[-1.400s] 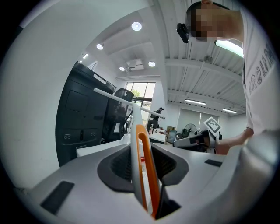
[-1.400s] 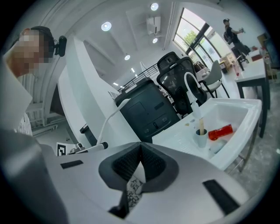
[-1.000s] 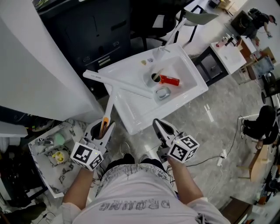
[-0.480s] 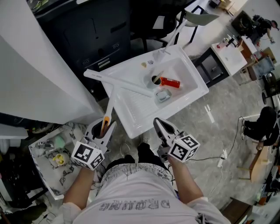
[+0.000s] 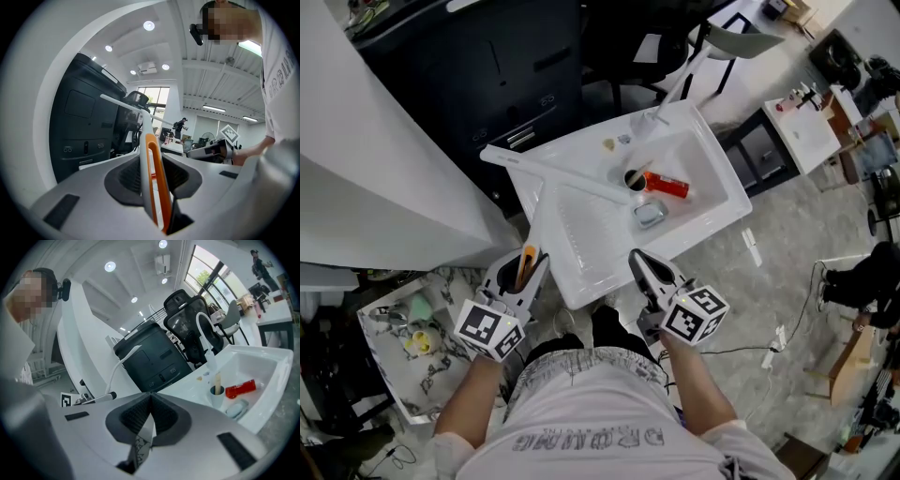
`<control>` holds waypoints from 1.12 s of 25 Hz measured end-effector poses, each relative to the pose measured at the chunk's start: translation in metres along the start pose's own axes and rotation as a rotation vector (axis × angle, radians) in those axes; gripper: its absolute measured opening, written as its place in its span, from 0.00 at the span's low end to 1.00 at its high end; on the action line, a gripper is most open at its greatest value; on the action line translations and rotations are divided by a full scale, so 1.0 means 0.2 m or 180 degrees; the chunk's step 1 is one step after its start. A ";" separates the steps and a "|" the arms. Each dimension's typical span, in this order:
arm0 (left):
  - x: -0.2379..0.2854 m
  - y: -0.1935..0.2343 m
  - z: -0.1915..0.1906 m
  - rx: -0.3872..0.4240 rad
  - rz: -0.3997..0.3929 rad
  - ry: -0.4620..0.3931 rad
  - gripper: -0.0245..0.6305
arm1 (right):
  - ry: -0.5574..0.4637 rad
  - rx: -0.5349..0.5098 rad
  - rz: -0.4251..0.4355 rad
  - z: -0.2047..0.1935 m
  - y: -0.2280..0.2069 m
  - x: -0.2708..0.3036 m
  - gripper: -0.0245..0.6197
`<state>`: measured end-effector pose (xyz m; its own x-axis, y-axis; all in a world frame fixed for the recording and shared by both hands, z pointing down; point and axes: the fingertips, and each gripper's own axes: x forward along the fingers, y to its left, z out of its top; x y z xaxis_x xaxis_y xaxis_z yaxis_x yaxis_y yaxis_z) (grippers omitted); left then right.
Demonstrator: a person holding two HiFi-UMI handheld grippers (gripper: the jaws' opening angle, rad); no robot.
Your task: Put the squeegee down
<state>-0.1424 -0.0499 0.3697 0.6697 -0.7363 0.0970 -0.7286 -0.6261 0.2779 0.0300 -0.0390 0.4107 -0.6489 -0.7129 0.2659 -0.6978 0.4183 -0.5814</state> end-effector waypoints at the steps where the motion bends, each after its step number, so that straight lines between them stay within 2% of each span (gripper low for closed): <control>1: 0.03 0.00 0.00 -0.0006 0.0024 0.0014 0.21 | 0.0010 0.0001 0.0017 0.01 -0.02 0.01 0.05; 11: 0.27 0.06 -0.03 -0.0035 0.0221 0.0061 0.21 | 0.0273 -0.0021 0.0069 0.12 -0.26 0.12 0.05; 28: 0.63 0.17 -0.14 -0.0109 0.0477 0.0213 0.21 | 0.0491 0.0030 0.0183 0.28 -0.59 0.28 0.05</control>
<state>-0.0794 -0.1571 0.4185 0.5629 -0.8013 0.2028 -0.8164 -0.5006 0.2880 0.0944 -0.1599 0.4510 -0.7271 -0.5927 0.3464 -0.6557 0.4502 -0.6061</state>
